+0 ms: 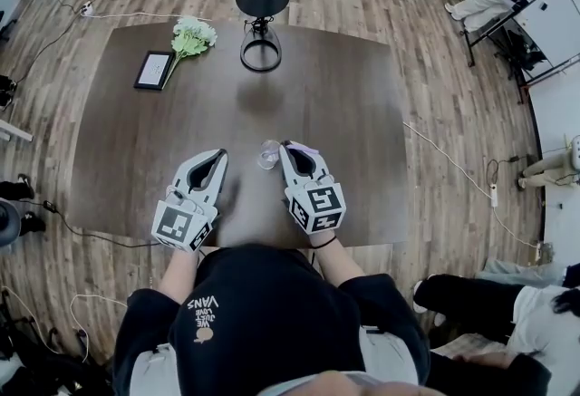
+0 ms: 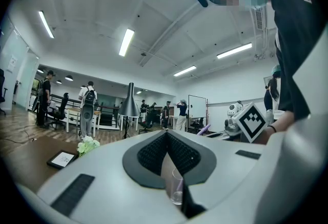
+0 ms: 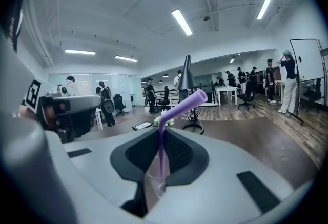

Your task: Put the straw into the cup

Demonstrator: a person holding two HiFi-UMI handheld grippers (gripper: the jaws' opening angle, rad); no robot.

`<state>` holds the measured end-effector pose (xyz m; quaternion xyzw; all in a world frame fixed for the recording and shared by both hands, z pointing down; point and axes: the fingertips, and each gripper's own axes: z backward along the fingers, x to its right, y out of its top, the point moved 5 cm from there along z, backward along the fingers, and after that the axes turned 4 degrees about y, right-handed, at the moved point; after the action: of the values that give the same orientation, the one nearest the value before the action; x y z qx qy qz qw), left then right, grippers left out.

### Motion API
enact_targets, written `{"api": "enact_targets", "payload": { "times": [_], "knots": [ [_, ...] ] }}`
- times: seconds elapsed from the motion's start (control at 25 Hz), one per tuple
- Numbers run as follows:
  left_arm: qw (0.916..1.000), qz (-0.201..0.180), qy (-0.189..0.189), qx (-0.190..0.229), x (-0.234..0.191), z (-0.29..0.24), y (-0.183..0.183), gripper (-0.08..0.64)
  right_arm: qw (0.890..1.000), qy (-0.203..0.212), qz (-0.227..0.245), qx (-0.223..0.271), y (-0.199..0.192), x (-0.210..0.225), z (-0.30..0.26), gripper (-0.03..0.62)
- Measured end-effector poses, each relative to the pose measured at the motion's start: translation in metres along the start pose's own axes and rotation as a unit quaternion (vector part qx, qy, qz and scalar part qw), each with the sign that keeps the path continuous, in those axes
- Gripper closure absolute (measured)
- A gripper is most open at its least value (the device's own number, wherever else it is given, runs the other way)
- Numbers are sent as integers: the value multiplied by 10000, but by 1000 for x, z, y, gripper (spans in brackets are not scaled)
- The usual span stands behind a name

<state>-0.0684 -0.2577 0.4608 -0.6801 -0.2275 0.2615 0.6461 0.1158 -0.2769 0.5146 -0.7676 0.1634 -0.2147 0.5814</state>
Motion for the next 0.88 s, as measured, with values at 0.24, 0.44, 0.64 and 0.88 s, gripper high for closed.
{"api": "enact_targets", "payload": {
  "times": [0.24, 0.44, 0.64, 0.88],
  "knots": [
    [10000, 1, -14, -5, 1, 0, 1, 551, 9998, 36, 41, -200, -12, -1, -8, 551],
    [10000, -16, -3, -12, 2, 1, 2, 550, 9995, 35, 68, -292, -18, -1, -10, 551],
    [10000, -4, 29, -34, -1, 4, -1, 551, 9995, 14, 45, -304, -21, -1, -14, 551],
    [10000, 8, 24, -60, -2, 3, -1, 550, 9996, -9, 26, -296, -20, 0, -14, 551]
  ]
}}
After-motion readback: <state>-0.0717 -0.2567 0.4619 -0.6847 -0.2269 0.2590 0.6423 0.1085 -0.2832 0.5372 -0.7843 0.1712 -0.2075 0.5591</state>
